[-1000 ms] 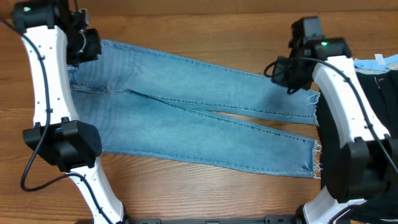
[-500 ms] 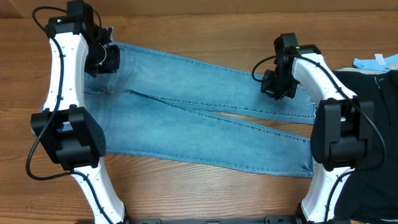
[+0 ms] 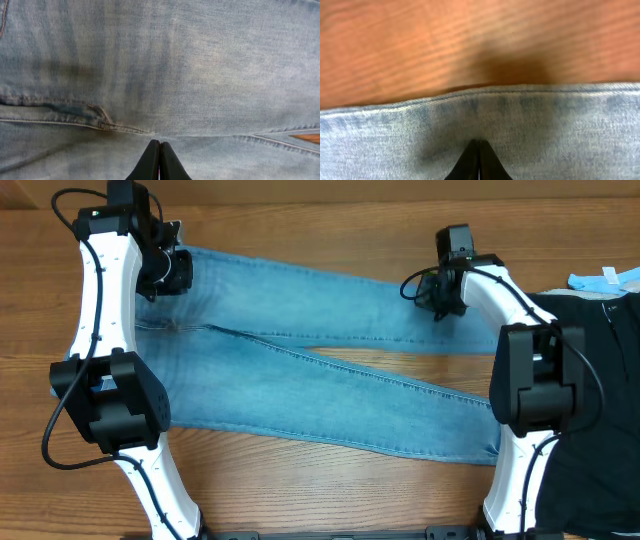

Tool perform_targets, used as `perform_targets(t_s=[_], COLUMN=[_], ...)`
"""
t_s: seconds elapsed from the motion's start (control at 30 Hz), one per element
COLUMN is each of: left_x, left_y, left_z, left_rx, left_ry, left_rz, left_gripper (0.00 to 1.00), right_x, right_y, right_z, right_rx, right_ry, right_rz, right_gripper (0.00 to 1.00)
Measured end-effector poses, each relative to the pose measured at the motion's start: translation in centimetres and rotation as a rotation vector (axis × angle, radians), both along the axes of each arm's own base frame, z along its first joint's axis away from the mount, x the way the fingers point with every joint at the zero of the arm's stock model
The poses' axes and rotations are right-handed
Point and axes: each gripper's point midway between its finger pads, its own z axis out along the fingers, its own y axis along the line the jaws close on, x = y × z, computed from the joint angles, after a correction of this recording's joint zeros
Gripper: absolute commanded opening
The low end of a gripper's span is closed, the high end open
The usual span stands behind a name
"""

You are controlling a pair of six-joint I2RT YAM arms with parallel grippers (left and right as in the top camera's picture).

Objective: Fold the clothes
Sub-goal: 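Grasp the jeans legs with the right gripper near the hems, then pull the jeans taut between grippers, straightening the legs horizontally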

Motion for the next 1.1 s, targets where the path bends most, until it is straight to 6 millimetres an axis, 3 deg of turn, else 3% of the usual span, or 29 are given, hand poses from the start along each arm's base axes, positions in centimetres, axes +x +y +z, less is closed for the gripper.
perform_targets(t_s=[0.23,0.4,0.5,0.53,0.57,0.6,0.67,0.73,0.8,0.9,0.97,1.07,1.1], left_x=[0.8,1.4,3.0,2.6,2.2,1.7,-0.8,-2.0,-3.3,-4.0,-4.0,-4.3,-4.3], left_y=[0.1,0.2,0.4,0.4,0.3,0.2,-0.1,-0.2,-0.4,-0.5,-0.2,0.0,0.1], left_z=[0.2,1.0,4.5,5.4,6.6,7.1,7.9,8.5,9.0,9.5,9.5,8.8,8.6], left_rx=[0.006,0.015,0.027,0.024,0.022,0.018,0.001,-0.006,-0.019,-0.032,-0.021,-0.013,-0.012], left_ry=[-0.036,-0.068,-0.166,-0.169,-0.179,-0.174,-0.109,-0.085,-0.052,-0.039,-0.038,-0.013,-0.006], left_rz=[-0.004,-0.022,-0.015,-0.004,0.007,0.017,0.049,0.066,0.107,0.157,0.191,0.215,0.22], left_gripper=[0.04,0.04,0.04,0.04,0.04,0.04,0.04,0.04,0.05,0.07,0.07,0.08,0.08], right_x=[5.5,5.3,5.5,4.0,2.9,0.2,-4.3,-7.1,-10.5,-12.6,-15.2,-19.9,-20.4], right_y=[-0.2,-0.5,-0.6,-0.7,-0.8,-1.0,-1.4,-1.6,-1.6,-0.5,0.6,0.5,0.5], right_z=[0.3,1.3,6.2,9.2,10.6,15.5,19.4,20.6,20.2,18.5,15.8,11.2,9.9], right_rx=[-0.016,-0.058,-0.07,-0.071,-0.072,-0.066,-0.057,-0.051,-0.044,-0.013,0.005,-0.009,-0.006], right_ry=[-0.228,-0.165,-0.128,-0.082,-0.053,-0.036,0.022,0.086,0.219,0.322,0.45,0.656,0.667], right_rz=[-0.016,0.014,0.021,0.021,0.017,0.008,-0.024,-0.052,-0.079,-0.071,-0.052,-0.057,-0.062], right_gripper=[0.04,0.04,0.04,0.04,0.04,0.04,0.04,0.04,0.04,0.04,0.04,0.04,0.04])
